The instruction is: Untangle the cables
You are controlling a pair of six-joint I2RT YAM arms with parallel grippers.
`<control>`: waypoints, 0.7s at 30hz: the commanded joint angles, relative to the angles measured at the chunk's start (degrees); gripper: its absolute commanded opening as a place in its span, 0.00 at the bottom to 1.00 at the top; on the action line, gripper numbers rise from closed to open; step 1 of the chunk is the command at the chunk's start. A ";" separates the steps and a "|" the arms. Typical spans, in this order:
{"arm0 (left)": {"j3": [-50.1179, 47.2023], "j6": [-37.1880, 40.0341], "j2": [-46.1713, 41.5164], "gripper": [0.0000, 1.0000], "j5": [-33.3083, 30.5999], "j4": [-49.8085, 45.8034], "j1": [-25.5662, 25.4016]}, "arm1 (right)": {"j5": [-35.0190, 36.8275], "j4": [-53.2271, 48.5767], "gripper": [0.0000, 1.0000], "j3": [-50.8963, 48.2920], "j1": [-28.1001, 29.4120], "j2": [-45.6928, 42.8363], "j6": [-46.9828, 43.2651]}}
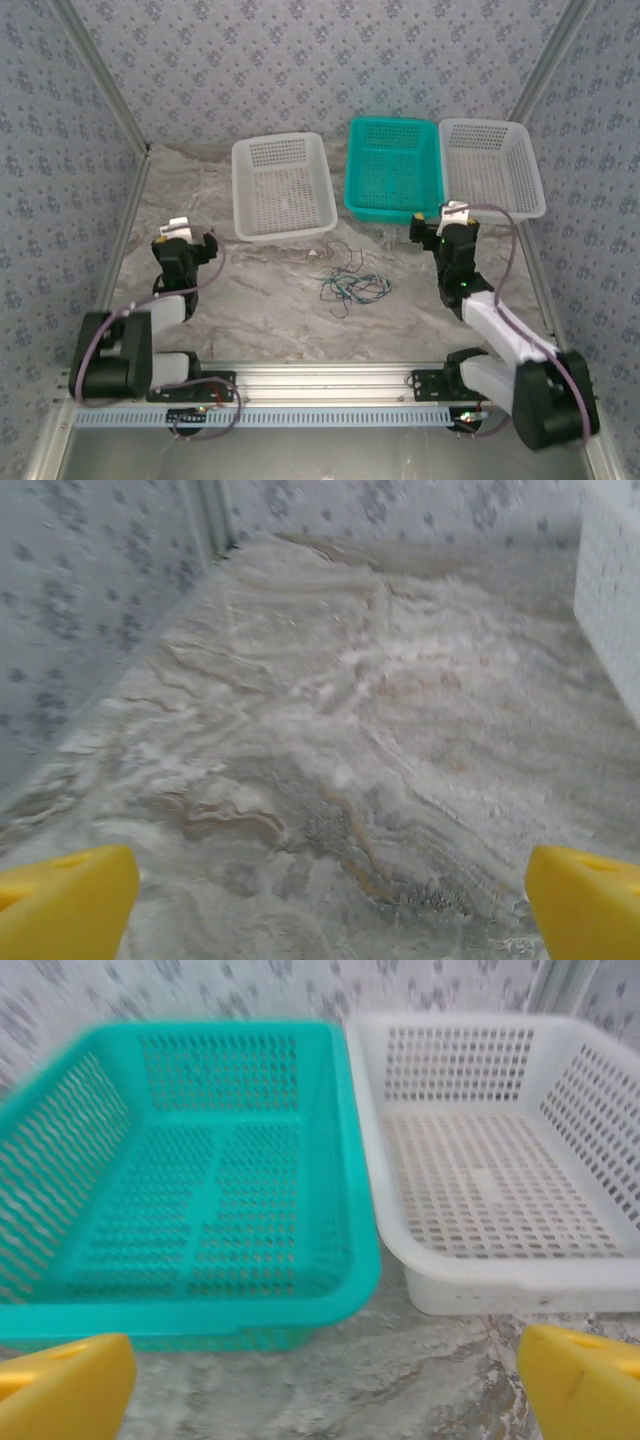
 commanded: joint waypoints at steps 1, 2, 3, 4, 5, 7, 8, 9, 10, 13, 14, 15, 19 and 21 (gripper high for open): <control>3.65 -6.46 -13.57 1.00 -6.08 -19.18 -0.93 | 3.90 -19.85 0.99 2.94 2.13 -7.22 9.87; 4.64 -10.60 -17.34 0.99 -6.47 -24.90 -1.25 | 2.26 -24.28 0.96 4.64 2.37 -8.98 13.67; 6.38 -16.55 -21.52 0.99 -5.44 -32.24 -1.69 | -1.92 -28.53 0.93 6.47 2.52 -10.37 17.55; 7.89 -22.06 -24.94 0.99 -1.81 -38.28 -2.16 | -7.96 -30.44 0.92 7.29 2.74 -11.11 20.42; 8.64 -25.97 -27.74 0.99 2.12 -41.44 -3.11 | -12.34 -30.62 0.91 7.50 3.44 -11.19 22.65; 9.23 -34.82 -32.00 0.99 9.43 -45.30 -6.67 | -19.25 -27.77 0.88 6.60 7.32 -9.74 26.52; 9.24 -38.69 -33.16 0.98 12.54 -45.93 -9.02 | -20.27 -26.88 0.88 6.73 9.65 -7.73 27.55; 9.11 -41.11 -33.53 0.96 14.78 -45.76 -11.10 | -20.12 -27.02 0.88 7.29 12.39 -5.62 28.08; 8.86 -42.99 -33.23 0.96 16.69 -44.39 -14.27 | -19.74 -27.27 0.89 8.28 14.95 -2.70 28.44; 10.37 -43.14 -29.63 0.96 15.13 -42.76 -25.66 | -20.87 -27.39 0.89 12.75 20.90 7.15 27.92; 11.87 -41.77 -27.62 0.96 13.51 -43.53 -29.59 | -20.83 -27.29 0.89 14.41 22.55 11.12 27.45; 13.17 -40.44 -25.69 0.96 12.07 -44.30 -32.76 | -20.53 -27.17 0.89 15.78 23.53 14.02 27.51; 16.56 -37.54 -17.81 0.97 11.30 -42.70 -40.24 | -21.62 -23.48 0.75 18.33 24.25 25.24 31.82; 16.50 -37.94 -14.79 0.99 13.43 -39.32 -41.27 | -22.65 -20.27 0.69 18.17 24.19 29.07 33.88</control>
